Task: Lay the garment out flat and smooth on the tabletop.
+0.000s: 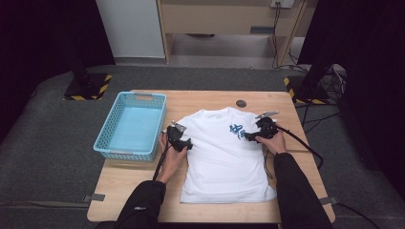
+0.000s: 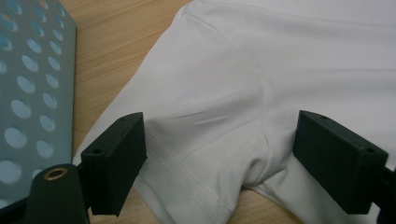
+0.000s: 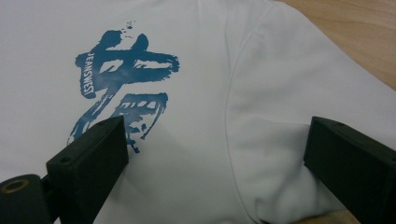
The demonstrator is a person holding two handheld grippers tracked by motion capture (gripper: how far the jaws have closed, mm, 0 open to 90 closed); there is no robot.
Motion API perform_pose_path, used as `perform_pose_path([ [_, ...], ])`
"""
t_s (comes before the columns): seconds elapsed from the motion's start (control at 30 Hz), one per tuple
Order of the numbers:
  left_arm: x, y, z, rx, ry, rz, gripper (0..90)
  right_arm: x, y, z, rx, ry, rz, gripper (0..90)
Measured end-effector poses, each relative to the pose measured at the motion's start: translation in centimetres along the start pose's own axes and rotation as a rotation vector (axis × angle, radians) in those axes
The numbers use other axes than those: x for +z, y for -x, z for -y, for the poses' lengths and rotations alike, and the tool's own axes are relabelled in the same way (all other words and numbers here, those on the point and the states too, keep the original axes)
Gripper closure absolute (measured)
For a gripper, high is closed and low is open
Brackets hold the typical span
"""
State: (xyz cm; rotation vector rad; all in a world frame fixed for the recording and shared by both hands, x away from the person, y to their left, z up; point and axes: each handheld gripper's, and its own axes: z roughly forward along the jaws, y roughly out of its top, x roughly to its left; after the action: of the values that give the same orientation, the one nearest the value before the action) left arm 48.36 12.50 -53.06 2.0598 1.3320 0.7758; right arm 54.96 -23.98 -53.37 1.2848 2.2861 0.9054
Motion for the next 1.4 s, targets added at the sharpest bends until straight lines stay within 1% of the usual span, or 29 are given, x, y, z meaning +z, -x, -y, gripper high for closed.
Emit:
perform_pose_path([
  [0.03,0.1,0.0,-0.1,0.003,-0.001,-0.004,16.4,0.1,0.2,-0.1,0.008,-0.001,0.007,7.1],
  [0.07,0.0,0.1,-0.1,0.012,0.0,-0.003,16.5,0.0,0.3,-0.3,0.028,0.006,0.021,7.3],
  [0.1,-0.1,0.1,-0.2,0.015,-0.001,0.006,18.5,-0.3,0.4,-0.3,0.054,0.027,0.025,7.3],
  [0.13,-0.3,0.2,-0.1,0.002,0.002,0.021,20.8,-0.7,0.6,-0.3,0.075,0.055,0.019,7.4],
  [0.17,-0.6,0.3,0.0,-0.012,0.01,0.041,20.2,-1.4,0.9,-0.3,0.095,0.084,0.028,7.5],
  [0.2,-0.8,0.4,0.0,-0.019,0.017,0.058,20.2,-2.1,1.3,-0.3,0.118,0.12,0.047,8.2],
  [0.23,-1.1,0.5,0.0,-0.021,0.022,0.065,20.0,-2.9,1.9,-0.2,0.146,0.146,0.07,9.2],
  [0.27,-1.4,0.6,0.0,-0.015,0.02,0.072,19.5,-3.5,2.5,-0.1,0.176,0.154,0.109,9.5],
  [0.3,-1.8,0.8,0.0,-0.013,0.019,0.081,19.0,-4.0,3.2,0.2,0.189,0.152,0.146,9.8],
  [0.37,-2.5,1.0,0.1,-0.005,0.01,0.103,18.2,-4.5,4.1,0.9,0.191,0.128,0.193,9.9],
  [0.47,-3.7,1.4,0.7,0.007,0.009,0.134,18.3,-4.8,5.0,2.3,0.2,0.107,0.216,9.9],
  [0.53,-4.4,1.7,1.4,0.018,0.001,0.152,18.1,-4.9,5.5,2.6,0.209,0.103,0.228,9.9],
  [0.6,-4.9,2.0,2.3,0.019,-0.008,0.167,17.8,-4.9,5.8,2.8,0.224,0.1,0.239,9.9],
  [0.63,-5.1,2.2,2.6,0.02,-0.015,0.173,17.6,-4.7,5.8,2.9,0.225,0.095,0.242,9.9],
  [0.67,-5.3,2.4,3.0,0.023,-0.022,0.179,17.5,-4.5,5.8,2.9,0.222,0.087,0.246,9.9],
  [0.73,-5.5,2.8,3.5,0.046,-0.036,0.188,17.4,-3.9,5.7,2.9,0.217,0.07,0.244,10.3],
  [0.83,-5.2,3.4,3.7,0.069,-0.043,0.192,17.5,-3.0,5.3,2.7,0.208,0.058,0.249,10.5],
  [0.87,-5.2,3.5,3.7,0.073,-0.037,0.191,17.2,-2.6,5.2,2.6,0.206,0.058,0.254,10.5],
  [0.93,-5.1,3.7,3.7,0.077,-0.031,0.19,17.0,-1.9,4.8,2.3,0.198,0.056,0.249,10.2],
  [0.97,-5.1,3.7,3.7,0.079,-0.029,0.189,16.9,-1.6,4.7,2.3,0.199,0.07,0.247,10.3],
  [1.03,-5.1,3.7,3.8,0.077,-0.021,0.188,16.8,-1.4,4.5,2.0,0.202,0.075,0.241,10.3],
  [1.1,-5.1,3.7,3.9,0.082,-0.018,0.187,16.8,-1.5,4.5,1.9,0.178,0.057,0.247,10.6],
  [1.17,-5.2,3.7,3.9,0.09,-0.016,0.185,16.8,-1.9,4.7,2.0,0.173,0.031,0.269,11.0],
  [1.27,-5.2,3.8,3.8,0.098,-0.018,0.176,16.8,-2.6,5.2,2.3,0.201,0.001,0.29,12.4],
  [1.3,-5.3,3.8,3.8,0.098,-0.021,0.174,16.8,-2.9,5.3,2.4,0.204,0.007,0.289,12.2],
  [1.37,-5.3,3.7,3.8,0.093,-0.028,0.175,16.8,-3.8,5.4,2.6,0.228,0.046,0.268,12.0],
  [1.4,-5.4,3.7,3.9,0.086,-0.03,0.185,17.1,-4.4,5.3,2.6,0.238,0.065,0.257,12.0],
])
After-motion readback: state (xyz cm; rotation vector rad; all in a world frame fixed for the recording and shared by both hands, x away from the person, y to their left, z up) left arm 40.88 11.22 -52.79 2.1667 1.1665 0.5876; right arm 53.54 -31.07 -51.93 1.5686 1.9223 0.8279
